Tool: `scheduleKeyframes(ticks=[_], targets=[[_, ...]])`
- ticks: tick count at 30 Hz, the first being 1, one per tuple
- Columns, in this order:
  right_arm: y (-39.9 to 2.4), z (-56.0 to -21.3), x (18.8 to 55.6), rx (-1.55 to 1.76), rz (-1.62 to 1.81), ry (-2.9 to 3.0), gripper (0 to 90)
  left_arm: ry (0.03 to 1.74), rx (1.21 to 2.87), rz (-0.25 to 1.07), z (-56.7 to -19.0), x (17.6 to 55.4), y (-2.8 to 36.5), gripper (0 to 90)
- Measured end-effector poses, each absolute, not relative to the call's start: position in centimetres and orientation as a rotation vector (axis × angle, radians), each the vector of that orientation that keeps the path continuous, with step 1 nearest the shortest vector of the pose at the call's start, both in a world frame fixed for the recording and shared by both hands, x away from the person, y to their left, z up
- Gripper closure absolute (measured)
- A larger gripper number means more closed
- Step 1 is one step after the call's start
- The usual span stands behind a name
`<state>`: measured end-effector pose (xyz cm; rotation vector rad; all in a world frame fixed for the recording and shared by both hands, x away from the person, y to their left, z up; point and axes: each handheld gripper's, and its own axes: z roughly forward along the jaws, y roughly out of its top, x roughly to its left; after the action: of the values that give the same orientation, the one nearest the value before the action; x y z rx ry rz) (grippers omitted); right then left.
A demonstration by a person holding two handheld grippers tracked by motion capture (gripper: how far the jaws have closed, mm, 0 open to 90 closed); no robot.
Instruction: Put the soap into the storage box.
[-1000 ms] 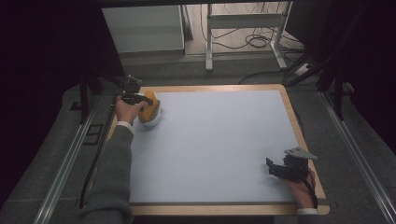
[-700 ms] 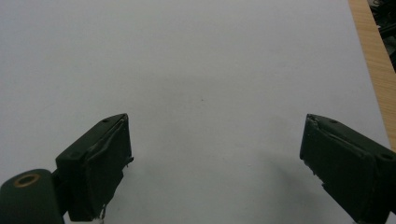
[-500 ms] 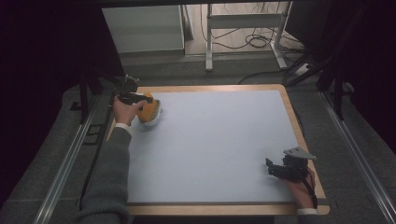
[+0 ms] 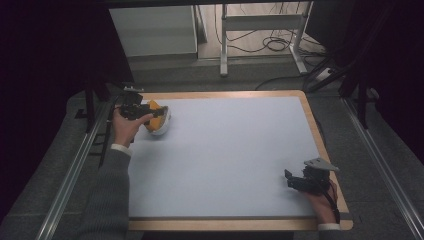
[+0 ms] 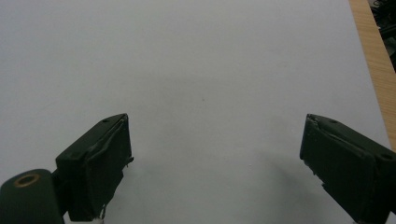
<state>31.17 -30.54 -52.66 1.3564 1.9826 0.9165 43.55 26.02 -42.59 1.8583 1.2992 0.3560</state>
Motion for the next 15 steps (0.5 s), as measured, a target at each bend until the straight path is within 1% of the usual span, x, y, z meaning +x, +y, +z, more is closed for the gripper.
scheduleKeyframes(ticks=[9,11,15], targets=[[-30.5,-52.6,31.1,1.356,0.916,1.979,9.1,1.189,1.895,0.295,-45.0,38.9,25.1,27.1],[-30.6,-52.6,31.1,1.356,0.919,1.979,9.0,1.188,1.895,0.298,-45.8,38.0,24.7,26.8],[-30.6,-52.6,31.1,1.353,0.929,1.979,9.0,1.187,1.952,0.306,-47.6,36.4,23.8,25.9]])
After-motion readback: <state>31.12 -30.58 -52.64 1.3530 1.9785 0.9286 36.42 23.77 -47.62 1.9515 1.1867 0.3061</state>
